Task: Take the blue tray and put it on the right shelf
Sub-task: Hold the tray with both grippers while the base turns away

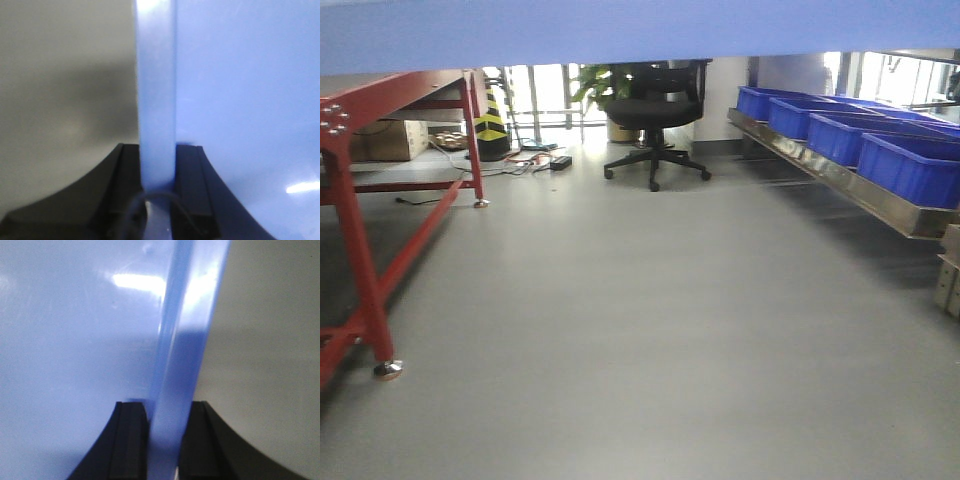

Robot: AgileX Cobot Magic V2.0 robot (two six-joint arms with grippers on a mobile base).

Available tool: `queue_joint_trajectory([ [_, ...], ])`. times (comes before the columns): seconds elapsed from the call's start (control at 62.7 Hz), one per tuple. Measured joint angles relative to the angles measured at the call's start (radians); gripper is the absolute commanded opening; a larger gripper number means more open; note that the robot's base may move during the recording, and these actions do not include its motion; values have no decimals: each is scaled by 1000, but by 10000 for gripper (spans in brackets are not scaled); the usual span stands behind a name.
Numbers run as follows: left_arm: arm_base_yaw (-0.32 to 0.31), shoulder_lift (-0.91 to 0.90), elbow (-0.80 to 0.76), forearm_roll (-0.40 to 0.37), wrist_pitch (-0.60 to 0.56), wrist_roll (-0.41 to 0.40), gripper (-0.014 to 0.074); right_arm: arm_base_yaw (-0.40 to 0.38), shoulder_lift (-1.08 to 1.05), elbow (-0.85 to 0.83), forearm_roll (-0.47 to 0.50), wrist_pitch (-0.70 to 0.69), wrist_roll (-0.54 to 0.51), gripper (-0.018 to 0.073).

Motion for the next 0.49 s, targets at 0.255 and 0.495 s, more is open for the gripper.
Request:
queue_joint_trajectory([
  [0.255, 0, 0, 0, -2, 2, 0, -48, 0, -1, 0, 0, 2, 0, 56],
  [0.495, 0, 0, 0, -2, 4, 0, -48, 0, -1, 0, 0, 2, 0, 56],
])
